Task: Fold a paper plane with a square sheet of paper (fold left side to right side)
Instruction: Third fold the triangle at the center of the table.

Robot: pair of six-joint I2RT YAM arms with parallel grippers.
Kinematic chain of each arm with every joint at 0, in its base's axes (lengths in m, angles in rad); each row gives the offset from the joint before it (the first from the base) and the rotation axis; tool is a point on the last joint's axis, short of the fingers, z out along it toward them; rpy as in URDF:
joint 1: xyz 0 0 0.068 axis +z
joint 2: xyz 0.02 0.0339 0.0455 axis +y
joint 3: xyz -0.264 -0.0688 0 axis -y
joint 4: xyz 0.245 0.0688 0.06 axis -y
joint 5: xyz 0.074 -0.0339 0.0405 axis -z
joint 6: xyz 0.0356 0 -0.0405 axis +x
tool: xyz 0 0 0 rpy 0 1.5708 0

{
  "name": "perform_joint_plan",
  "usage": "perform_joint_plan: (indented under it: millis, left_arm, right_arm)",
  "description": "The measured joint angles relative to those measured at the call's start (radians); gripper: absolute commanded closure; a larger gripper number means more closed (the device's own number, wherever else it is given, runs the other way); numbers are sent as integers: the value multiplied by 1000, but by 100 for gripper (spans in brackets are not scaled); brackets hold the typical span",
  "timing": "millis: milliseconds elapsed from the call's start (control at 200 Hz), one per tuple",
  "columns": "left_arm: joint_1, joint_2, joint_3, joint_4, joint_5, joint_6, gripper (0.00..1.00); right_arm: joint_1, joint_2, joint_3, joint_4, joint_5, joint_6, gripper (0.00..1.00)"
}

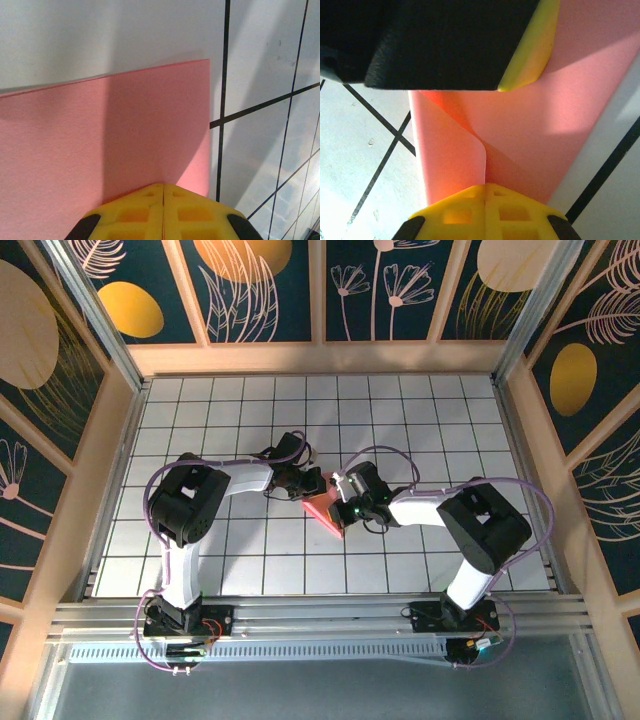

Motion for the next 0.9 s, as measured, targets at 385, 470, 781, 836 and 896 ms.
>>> perform_joint_plan:
  millis: [385,470,781,836,896]
  left_arm:
    - [-1,0,1,0,-3,3,93]
    - [-1,0,1,0,-3,3,93]
    - [-1,0,1,-1,-3,3,93]
    - [-1,0,1,-1,-3,3,93]
    - [-1,0,2,-1,-3,3,93]
  right_arm:
    - [0,-21,0,-26,1,0,100]
    - [0,-21,0,-27,2,0,100]
    - [-1,-21,24,-35,10,0,100]
    - [-1,-21,25,-35,10,0,100]
    - [-1,-21,25,-35,10,0,100]
